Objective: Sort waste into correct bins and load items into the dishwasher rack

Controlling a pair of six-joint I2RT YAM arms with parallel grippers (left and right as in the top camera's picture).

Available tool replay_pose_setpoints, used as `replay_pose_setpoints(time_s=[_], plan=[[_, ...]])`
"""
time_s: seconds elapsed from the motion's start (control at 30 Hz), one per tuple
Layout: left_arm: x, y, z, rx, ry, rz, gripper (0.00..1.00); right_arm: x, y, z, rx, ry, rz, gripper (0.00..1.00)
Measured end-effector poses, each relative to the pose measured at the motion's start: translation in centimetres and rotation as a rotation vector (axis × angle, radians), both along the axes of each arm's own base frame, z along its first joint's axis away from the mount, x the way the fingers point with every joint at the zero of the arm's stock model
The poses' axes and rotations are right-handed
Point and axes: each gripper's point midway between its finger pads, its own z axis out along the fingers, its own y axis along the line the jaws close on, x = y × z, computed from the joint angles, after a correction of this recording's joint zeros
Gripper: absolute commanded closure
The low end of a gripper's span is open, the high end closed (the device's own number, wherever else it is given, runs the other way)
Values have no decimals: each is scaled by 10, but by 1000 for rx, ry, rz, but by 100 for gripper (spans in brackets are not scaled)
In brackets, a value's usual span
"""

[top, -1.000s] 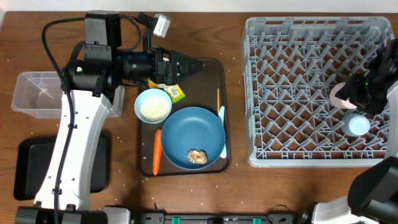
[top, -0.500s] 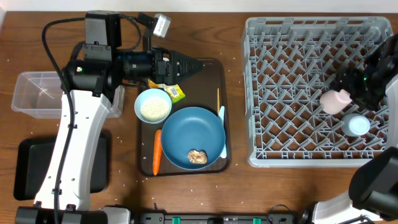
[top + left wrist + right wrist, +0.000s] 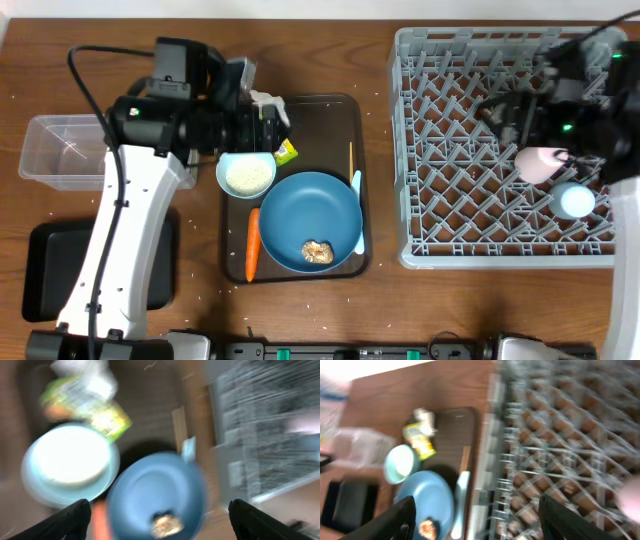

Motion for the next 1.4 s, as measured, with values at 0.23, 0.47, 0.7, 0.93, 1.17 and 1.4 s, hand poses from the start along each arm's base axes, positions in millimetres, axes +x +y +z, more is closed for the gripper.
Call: replay_pose_setpoints(time_s=[0.23, 0.47, 0.7, 0.93, 1.17, 1.4], plan=[[-25, 30, -33, 217, 129, 50, 20, -3, 31, -18, -60, 69, 33, 33], [-34, 47, -84, 316, 230, 89, 32, -6, 37, -34, -91, 128, 52, 37], [-7, 45, -89, 306, 139, 120, 36, -7, 37, -35, -98, 131, 50, 38], [-54, 42, -105, 327, 351, 72, 37, -11, 33, -40, -117, 159, 39, 38], [-83, 33, -144, 329, 453, 107, 44, -11, 32, -41, -124, 158, 34, 37], [-98, 16, -184, 319, 465, 132, 61, -11, 32, -41, -125, 159, 34, 36]])
